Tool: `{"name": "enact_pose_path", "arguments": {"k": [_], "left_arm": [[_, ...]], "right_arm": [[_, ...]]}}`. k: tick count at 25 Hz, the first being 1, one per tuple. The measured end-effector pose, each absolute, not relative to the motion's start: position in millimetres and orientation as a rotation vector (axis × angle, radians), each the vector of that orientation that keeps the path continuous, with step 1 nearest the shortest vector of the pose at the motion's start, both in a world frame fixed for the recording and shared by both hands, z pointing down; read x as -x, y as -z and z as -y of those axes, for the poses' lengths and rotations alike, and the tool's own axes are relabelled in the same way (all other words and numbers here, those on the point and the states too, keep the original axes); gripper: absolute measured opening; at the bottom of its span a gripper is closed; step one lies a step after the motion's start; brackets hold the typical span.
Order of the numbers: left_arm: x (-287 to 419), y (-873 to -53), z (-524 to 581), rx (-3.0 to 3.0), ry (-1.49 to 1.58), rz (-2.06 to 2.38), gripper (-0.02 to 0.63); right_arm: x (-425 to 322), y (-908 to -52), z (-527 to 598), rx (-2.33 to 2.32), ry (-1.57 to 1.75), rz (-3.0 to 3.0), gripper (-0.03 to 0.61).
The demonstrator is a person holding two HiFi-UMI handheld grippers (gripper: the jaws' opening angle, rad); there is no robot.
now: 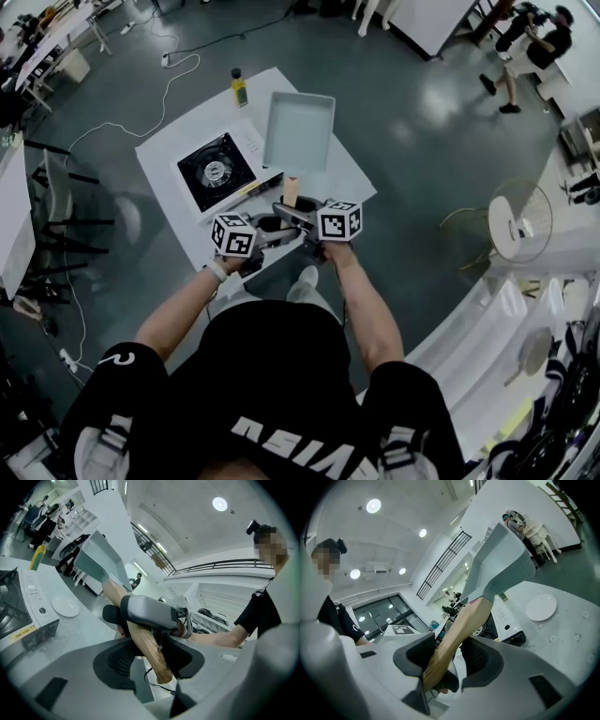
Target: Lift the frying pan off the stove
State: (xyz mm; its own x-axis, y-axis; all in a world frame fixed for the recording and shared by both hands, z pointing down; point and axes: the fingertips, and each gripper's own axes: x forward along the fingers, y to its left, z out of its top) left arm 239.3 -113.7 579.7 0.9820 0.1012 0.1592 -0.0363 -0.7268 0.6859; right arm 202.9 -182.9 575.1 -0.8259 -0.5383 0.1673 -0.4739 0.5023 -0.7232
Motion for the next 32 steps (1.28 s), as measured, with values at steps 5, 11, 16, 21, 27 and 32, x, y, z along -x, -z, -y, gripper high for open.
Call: {"name": "enact_pose_path", "arguments": {"k": [5,11,16,21,27,32], "left_arm": [[-267.4,-585.9,113.0,-2.369,-0.25,-0.039,0.176],[-294.6,-593.2,112.7,-2.355,-0.25,-0.02,0.176],[-317.2,-599.4,106.2,-2.346,-0.247,-0.003,0.176],[-330.7,-607.0,104.0,-2.332,-0.25,0.012,0.176],[-346.5,-615.7,97.9,-2.319,-0.26,0.024,0.176],[-354.3,-619.8,95.9,-2.304,-0.259,0.031,0.176]], "right_arm": [[-231.8,-579.0,182.3,0.902,1.244,-2.643,0.172],[-258.2,-584.9,182.9,0.884,1.253,-2.643,0.17],[-279.1,-593.7,175.3,0.859,1.274,-2.651,0.172],[-292.0,-601.4,172.9,0.842,1.295,-2.649,0.172],[-307.8,-609.7,166.7,0.836,1.314,-2.644,0.172],[-315.0,-614.2,164.9,0.82,1.332,-2.635,0.172]]}}
